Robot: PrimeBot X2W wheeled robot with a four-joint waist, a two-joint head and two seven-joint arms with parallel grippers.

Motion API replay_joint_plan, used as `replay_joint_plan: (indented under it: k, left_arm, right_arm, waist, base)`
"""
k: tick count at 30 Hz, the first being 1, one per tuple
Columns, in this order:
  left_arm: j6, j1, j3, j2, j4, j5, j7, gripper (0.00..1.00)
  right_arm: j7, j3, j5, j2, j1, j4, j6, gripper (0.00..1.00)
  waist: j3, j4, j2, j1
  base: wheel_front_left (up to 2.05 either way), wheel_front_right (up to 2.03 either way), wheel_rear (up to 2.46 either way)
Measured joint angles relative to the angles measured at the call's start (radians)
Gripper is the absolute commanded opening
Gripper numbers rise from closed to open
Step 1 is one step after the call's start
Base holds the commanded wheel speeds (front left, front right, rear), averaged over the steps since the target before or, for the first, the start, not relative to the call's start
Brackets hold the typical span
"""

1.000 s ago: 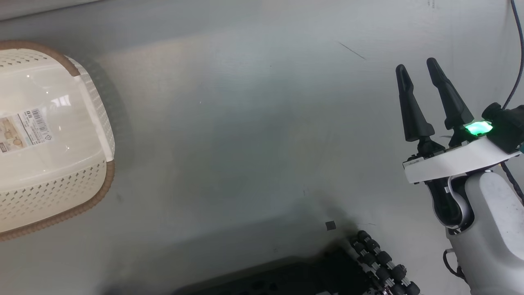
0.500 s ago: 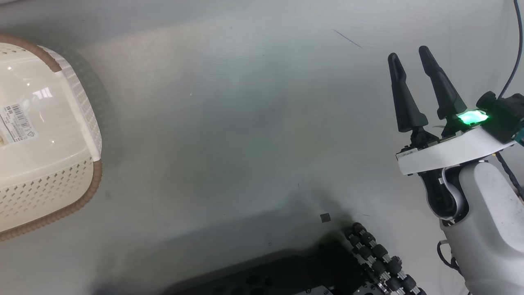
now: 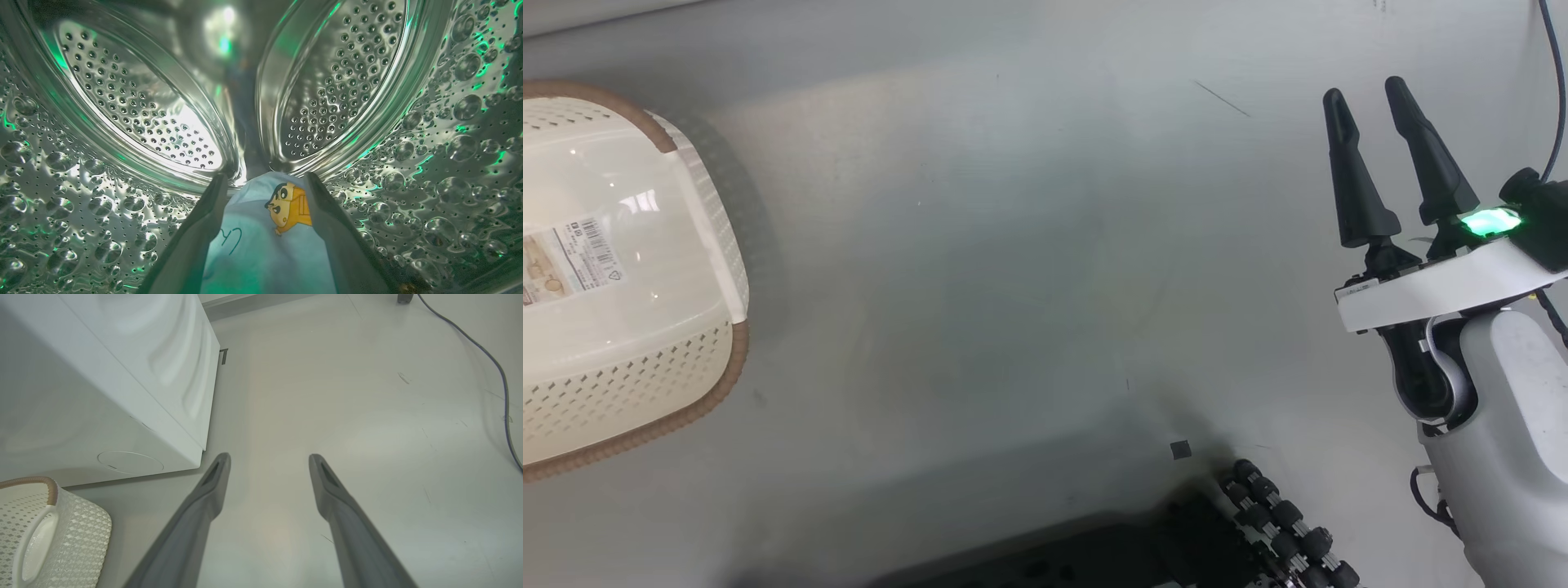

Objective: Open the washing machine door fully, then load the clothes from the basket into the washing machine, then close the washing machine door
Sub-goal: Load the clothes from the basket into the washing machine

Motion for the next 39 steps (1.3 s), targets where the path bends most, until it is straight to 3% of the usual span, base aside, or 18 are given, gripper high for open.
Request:
replay_joint_plan:
  k: [14, 39]
  left_arm:
    - [0.010, 0.142, 0.024, -0.089, 0.052, -0.070, -0.119, 1.00]
    - [-0.008, 0.472, 0.018, -0.169, -0.026, -0.120, -0.299, 1.00]
  right_arm:
    - [0.000, -0.041, -0.019, -0.028, 0.028, 0.020, 0.000, 1.00]
    - [0.000, -0.053, -0.037, -0.049, 0.087, 0.014, 0.000, 1.00]
  waist:
    - [-0.107, 0.066, 0.0000, 0.0000]
    - [-0.228, 0.158, 0.0000, -0.0001]
  base:
    - [0.00, 0.00, 0.00]
    - [0.00, 0.00, 0.00]
